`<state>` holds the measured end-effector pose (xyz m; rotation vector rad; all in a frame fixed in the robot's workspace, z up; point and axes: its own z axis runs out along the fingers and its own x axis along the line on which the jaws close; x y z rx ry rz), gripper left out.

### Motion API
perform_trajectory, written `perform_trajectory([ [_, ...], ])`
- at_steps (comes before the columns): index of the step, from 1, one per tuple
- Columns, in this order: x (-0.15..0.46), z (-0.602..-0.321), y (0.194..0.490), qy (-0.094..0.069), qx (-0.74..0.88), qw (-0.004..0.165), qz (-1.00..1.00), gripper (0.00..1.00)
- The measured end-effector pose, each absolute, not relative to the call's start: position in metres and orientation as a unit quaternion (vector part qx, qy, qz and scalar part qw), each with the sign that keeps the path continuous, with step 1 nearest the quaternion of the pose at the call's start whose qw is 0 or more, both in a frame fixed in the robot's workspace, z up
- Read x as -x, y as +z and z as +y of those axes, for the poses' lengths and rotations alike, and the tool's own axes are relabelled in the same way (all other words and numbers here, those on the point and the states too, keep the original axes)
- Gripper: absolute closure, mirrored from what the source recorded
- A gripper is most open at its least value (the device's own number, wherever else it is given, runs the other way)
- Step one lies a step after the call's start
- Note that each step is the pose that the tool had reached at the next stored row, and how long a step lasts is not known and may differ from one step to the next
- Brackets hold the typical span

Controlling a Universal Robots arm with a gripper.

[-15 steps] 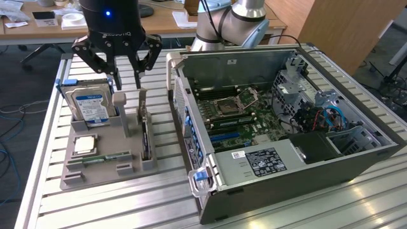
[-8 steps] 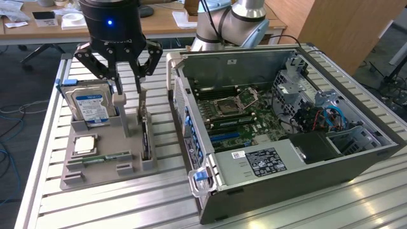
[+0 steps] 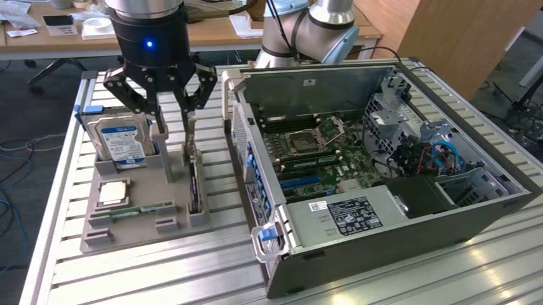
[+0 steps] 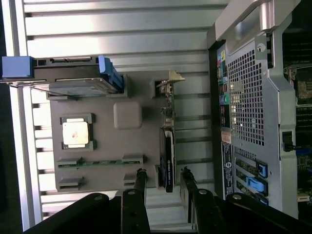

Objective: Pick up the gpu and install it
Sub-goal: 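Pick up the gpu and move the gpu toward the slot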

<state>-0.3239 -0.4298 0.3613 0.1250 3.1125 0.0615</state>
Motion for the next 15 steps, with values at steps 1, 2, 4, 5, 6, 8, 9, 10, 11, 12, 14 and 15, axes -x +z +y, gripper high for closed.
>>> perform_trajectory([
  [1,0.3239,-0.4298,0.3595,0.02,-0.04,0.013,0.999,0.58],
  [2,0.3239,-0.4298,0.3577,0.02,-0.04,0.013,0.999,0.58],
  [4,0.3239,-0.4299,0.3541,0.02,-0.04,0.013,0.999,0.58],
  [5,0.3239,-0.4299,0.3523,0.02,-0.04,0.013,0.999,0.58],
  [6,0.3238,-0.4298,0.3513,0.02,-0.04,0.013,0.999,0.58],
  [8,0.3239,-0.4298,0.3514,0.02,-0.04,0.013,0.999,0.58],
  [9,0.3238,-0.4299,0.3514,0.02,-0.04,0.013,0.999,0.58],
  [10,0.3238,-0.4299,0.3514,0.02,-0.04,0.013,0.999,0.58],
  [11,0.3239,-0.4299,0.3514,0.02,-0.04,0.013,0.999,0.58],
  [12,0.3239,-0.4299,0.3513,0.02,-0.04,0.013,0.999,0.58],
  [14,0.3239,-0.4306,0.3512,0.02,-0.04,0.013,0.999,0.58],
  [15,0.3239,-0.4306,0.3513,0.02,-0.04,0.013,0.999,0.57],
])
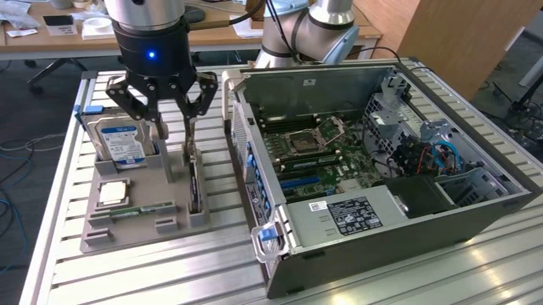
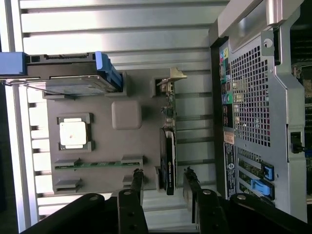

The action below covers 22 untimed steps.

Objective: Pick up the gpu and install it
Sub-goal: 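Pick up the gpu and move the gpu toward the slot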

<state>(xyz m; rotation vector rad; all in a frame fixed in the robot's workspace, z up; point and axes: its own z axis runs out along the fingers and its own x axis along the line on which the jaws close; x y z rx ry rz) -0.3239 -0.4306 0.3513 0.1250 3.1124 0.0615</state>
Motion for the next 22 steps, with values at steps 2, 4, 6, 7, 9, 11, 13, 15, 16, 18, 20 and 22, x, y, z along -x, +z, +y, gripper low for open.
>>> perform_trajectory([
  [2,0.324,-0.431,0.351,0.02,-0.04,0.013,0.999,0.51],
  [4,0.324,-0.431,0.351,0.02,-0.04,0.013,0.999,0.51],
  [6,0.324,-0.431,0.351,0.02,-0.04,0.013,0.999,0.51],
  [7,0.324,-0.431,0.351,0.02,-0.04,0.013,0.999,0.51],
  [9,0.324,-0.431,0.349,0.02,-0.04,0.013,0.999,0.51],
  [11,0.324,-0.431,0.346,0.02,-0.04,0.013,0.999,0.51],
  [13,0.324,-0.431,0.343,0.02,-0.04,0.013,0.999,0.51],
  [15,0.324,-0.431,0.34,0.02,-0.04,0.013,0.999,0.51],
  [16,0.324,-0.431,0.338,0.02,-0.04,0.013,0.999,0.51],
  [18,0.324,-0.431,0.336,0.02,-0.04,0.013,0.999,0.51],
  [20,0.324,-0.431,0.336,0.019,-0.04,0.013,0.999,0.51],
  [22,0.324,-0.431,0.336,0.019,-0.04,0.013,0.999,0.51],
])
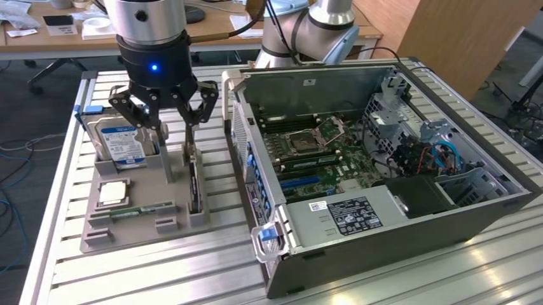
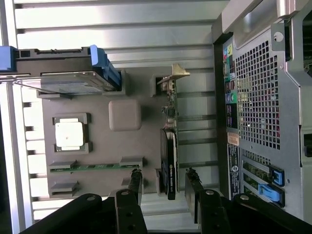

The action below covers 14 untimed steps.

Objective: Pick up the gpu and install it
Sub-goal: 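Pick up the gpu and move the gpu toward the slot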

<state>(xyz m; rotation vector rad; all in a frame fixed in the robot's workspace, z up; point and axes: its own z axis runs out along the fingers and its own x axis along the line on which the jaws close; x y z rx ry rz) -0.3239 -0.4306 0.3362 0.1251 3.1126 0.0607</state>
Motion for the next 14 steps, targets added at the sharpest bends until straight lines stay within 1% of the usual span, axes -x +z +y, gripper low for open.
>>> perform_trajectory([
  [14,0.3239,-0.4306,0.3266,0.019,-0.04,0.013,0.999,0.51],
])
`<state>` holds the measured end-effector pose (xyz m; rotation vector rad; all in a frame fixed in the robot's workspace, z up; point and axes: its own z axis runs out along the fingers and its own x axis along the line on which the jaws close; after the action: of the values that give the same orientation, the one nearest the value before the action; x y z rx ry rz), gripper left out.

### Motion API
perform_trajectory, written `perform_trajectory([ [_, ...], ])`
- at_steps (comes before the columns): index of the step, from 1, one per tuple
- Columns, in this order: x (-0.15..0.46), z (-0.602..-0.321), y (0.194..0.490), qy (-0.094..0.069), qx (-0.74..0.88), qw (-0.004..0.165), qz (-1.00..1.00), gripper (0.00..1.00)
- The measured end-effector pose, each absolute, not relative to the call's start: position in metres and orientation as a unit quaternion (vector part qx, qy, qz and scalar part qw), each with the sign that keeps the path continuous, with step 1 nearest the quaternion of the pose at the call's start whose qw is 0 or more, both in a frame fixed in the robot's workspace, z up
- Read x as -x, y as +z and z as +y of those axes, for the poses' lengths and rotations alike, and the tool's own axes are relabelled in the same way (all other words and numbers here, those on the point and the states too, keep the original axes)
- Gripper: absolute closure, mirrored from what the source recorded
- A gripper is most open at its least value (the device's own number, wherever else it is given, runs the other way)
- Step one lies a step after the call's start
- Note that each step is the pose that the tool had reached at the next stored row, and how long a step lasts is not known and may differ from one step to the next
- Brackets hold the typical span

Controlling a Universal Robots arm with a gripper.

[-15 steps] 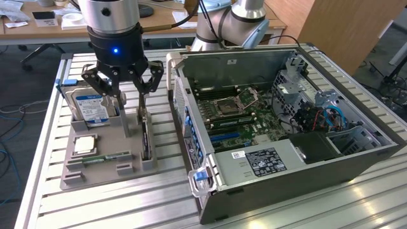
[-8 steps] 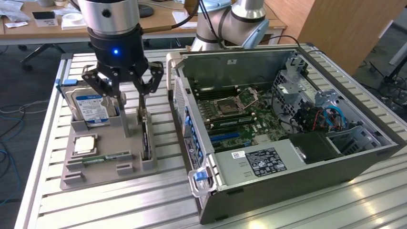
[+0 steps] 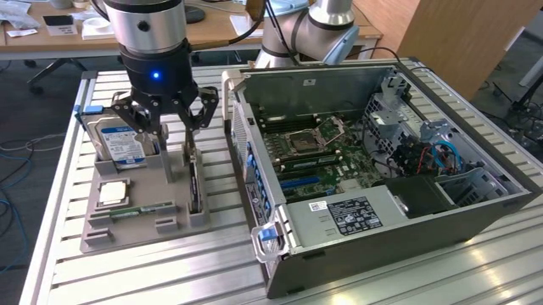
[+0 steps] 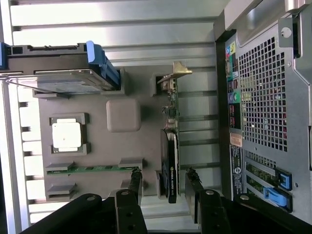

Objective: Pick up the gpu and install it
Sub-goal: 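Pick up the gpu and move the gpu toward the slot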

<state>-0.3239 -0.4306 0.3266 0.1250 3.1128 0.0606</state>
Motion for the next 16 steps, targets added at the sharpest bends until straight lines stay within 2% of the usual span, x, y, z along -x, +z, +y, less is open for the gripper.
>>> perform_trajectory([
  [16,0.3219,-0.4306,0.3182,0.02,-0.04,0.013,0.999,0.51],
])
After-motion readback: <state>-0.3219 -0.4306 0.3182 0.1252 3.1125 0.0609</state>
